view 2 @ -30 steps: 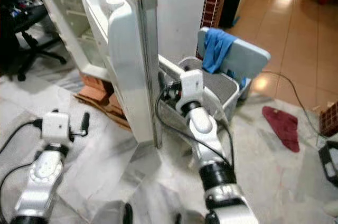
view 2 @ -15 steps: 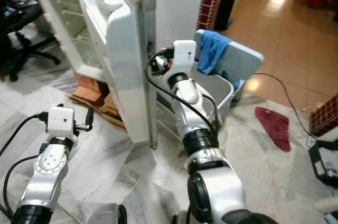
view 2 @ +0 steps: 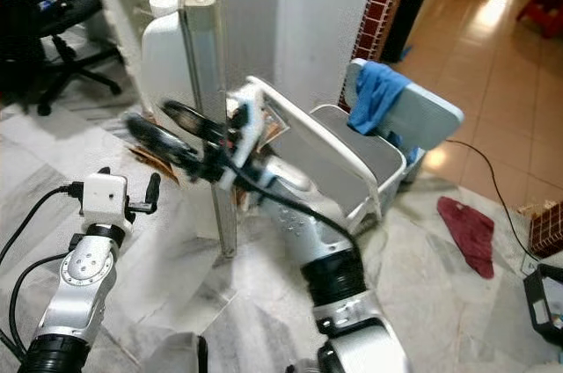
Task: Restocking fridge
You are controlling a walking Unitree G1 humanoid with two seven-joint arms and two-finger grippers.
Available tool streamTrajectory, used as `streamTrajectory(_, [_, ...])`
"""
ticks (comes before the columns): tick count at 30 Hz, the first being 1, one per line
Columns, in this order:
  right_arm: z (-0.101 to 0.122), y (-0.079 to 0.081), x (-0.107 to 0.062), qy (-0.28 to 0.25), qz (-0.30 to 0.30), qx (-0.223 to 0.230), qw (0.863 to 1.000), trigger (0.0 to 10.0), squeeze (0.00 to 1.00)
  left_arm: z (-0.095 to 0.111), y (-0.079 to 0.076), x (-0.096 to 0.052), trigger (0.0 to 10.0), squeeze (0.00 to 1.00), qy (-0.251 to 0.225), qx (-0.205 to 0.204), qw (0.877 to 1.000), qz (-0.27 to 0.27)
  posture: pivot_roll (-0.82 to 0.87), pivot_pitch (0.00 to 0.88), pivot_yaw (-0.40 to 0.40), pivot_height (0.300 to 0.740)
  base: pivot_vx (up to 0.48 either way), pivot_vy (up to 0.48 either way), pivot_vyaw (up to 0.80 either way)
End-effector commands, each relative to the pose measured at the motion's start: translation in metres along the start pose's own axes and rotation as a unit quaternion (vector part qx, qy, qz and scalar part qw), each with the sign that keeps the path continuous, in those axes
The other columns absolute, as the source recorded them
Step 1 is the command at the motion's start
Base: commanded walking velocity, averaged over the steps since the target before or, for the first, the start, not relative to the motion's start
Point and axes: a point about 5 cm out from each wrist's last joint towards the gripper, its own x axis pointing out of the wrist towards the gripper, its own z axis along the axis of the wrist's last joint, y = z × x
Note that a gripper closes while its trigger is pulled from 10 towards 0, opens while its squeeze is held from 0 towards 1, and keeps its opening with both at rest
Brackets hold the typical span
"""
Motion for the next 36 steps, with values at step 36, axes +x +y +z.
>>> streamTrajectory(36, [-0.026,-0.047,-0.119,0.040,-0.385,-0.171,0.906,10.0,0.00,-0.006,0.017,-0.002,10.0,0.00,0.005,-0.021,1.000,0.023,-0.01,0.000,-0.008,0.740,0.000,0.328,0.00])
